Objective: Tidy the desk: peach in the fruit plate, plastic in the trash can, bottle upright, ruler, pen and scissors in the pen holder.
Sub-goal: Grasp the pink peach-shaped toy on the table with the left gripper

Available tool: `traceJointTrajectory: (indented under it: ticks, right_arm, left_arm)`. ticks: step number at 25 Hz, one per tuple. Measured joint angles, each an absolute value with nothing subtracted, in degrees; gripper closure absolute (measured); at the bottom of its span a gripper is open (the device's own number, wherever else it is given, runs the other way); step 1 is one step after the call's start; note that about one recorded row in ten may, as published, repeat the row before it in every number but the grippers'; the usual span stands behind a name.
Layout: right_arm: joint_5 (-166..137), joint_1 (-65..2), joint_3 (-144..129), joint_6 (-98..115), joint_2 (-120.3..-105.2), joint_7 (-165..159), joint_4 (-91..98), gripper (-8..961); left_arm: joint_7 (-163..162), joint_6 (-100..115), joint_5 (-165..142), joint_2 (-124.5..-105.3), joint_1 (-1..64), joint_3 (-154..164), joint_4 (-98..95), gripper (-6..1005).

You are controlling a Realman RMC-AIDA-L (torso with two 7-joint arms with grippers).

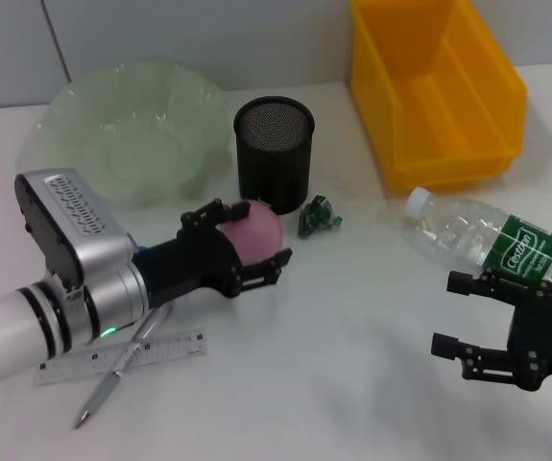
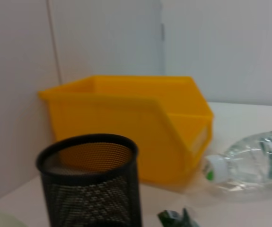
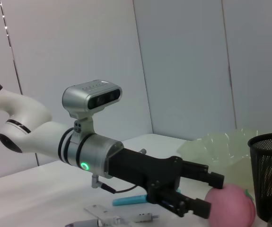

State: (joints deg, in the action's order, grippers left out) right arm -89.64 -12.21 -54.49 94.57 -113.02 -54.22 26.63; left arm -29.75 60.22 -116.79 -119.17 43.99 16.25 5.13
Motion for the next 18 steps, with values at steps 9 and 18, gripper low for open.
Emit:
traceJointTrajectory:
  ticks: [9,18]
  right_arm:
    - [-89.6,-12.2,-55.0,94.4,-113.02,-54.1,27.2,130]
    - [-91.1,-12.0,-54.5,94.2,-113.08,-54.1,27.3,129]
  left_arm:
    - [-23.1,52.6,-117.0,-119.18,44.5,11.8,8.9,140]
    - [-9.9,50.0,-117.4,-119.18,41.4,0.6,13.2,180]
